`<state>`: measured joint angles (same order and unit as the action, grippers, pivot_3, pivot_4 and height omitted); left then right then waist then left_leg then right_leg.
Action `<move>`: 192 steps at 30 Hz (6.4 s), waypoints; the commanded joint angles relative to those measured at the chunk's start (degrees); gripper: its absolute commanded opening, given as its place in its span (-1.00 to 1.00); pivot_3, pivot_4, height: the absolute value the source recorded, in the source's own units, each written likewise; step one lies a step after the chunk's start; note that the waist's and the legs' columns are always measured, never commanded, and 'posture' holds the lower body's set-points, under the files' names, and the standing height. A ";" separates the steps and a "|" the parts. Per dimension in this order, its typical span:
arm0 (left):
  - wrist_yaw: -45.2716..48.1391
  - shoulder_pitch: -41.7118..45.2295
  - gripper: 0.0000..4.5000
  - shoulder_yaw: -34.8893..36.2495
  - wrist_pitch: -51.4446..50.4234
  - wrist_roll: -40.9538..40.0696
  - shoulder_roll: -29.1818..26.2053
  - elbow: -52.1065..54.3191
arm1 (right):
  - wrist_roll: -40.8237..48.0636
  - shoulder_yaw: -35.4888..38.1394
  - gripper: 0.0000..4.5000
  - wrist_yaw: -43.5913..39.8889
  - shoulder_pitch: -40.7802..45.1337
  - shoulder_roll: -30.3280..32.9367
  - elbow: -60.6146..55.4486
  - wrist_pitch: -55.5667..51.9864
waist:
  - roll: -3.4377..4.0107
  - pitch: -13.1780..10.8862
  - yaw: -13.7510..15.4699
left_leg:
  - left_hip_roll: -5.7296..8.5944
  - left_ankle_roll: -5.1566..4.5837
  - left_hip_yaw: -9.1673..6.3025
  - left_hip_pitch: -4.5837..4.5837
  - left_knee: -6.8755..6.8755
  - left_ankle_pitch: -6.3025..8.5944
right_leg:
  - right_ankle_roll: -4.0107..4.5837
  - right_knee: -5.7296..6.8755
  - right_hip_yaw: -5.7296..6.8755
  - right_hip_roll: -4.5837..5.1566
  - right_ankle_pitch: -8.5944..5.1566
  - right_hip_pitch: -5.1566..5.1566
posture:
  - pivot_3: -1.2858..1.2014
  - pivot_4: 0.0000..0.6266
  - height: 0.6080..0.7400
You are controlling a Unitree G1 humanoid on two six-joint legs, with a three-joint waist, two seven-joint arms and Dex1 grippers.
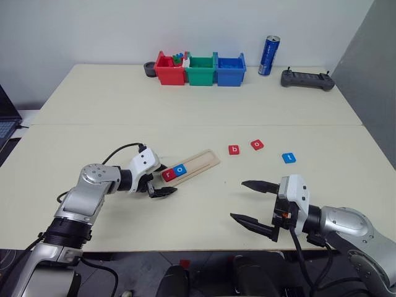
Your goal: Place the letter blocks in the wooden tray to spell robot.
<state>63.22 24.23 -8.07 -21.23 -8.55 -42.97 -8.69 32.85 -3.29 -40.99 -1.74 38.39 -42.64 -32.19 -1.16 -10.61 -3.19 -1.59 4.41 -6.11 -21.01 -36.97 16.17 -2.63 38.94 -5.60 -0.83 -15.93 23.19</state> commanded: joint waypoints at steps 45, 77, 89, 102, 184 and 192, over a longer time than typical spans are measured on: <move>18.95 15.74 0.54 -15.96 20.66 10.72 12.64 -13.62 | -3.10 17.43 1.00 -6.03 -17.47 12.18 -3.33 1.61 | -0.01 0.05 1.49 | 0.10 -0.02 0.00 0.05 -0.12 0.00 | -0.02 -0.03 -0.03 0.02 0.00 -0.21 | 0.03 -0.52 1.00; 10.33 1.60 0.99 4.79 1.18 -5.97 1.99 10.09 | -1.12 13.25 1.00 7.77 1.22 7.47 3.41 -12.07 | -0.08 -0.01 0.90 | 0.02 -0.01 -0.01 0.02 -0.09 0.00 | 0.06 0.03 -0.02 0.00 0.05 -0.09 | 0.03 -0.52 1.00; 1.70 -9.40 0.99 12.62 -0.59 -10.66 0.86 17.79 | -2.89 11.17 1.00 16.47 15.67 4.21 13.71 -24.84 | -0.07 -0.01 1.01 | 0.00 -0.01 0.00 -0.03 -0.07 0.00 | 0.19 0.01 -0.01 0.01 0.11 -0.01 | 0.03 -0.52 1.00; -0.64 -11.26 0.99 13.32 2.49 -11.78 0.70 16.70 | -3.21 10.90 1.00 15.74 19.99 3.91 14.28 -27.33 | -0.06 -0.02 0.88 | -0.01 -0.02 0.02 -0.03 -0.03 0.00 | 0.20 0.01 -0.01 0.00 0.12 0.01 | 0.03 -0.52 1.00; 0.53 -4.72 0.99 9.65 4.93 -11.59 -0.16 10.10 | -12.31 1.68 1.00 18.64 25.40 -4.58 20.89 -19.47 | -0.02 -0.05 -0.26 | -0.05 -0.02 0.03 -0.04 0.00 0.00 | 0.13 0.00 -0.02 -0.04 0.08 0.04 | 0.03 -0.52 1.00; -0.34 -8.33 0.99 12.73 4.79 -12.19 -1.82 11.41 | -17.90 -5.52 1.00 24.65 32.47 -17.07 30.56 -18.50 | 0.01 -0.07 -0.40 | -0.06 -0.02 -0.01 -0.13 0.05 0.01 | 0.32 0.02 0.03 -0.03 0.18 0.16 | 0.03 -0.52 1.00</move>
<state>63.10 15.98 2.73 -16.89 -19.90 -43.80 0.53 16.89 -7.78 -18.24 29.64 22.26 -13.29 -52.51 -1.16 -10.67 -3.59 -1.65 4.40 -6.13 -21.13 -36.92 16.17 -2.31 38.96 -5.56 -0.86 -15.75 23.35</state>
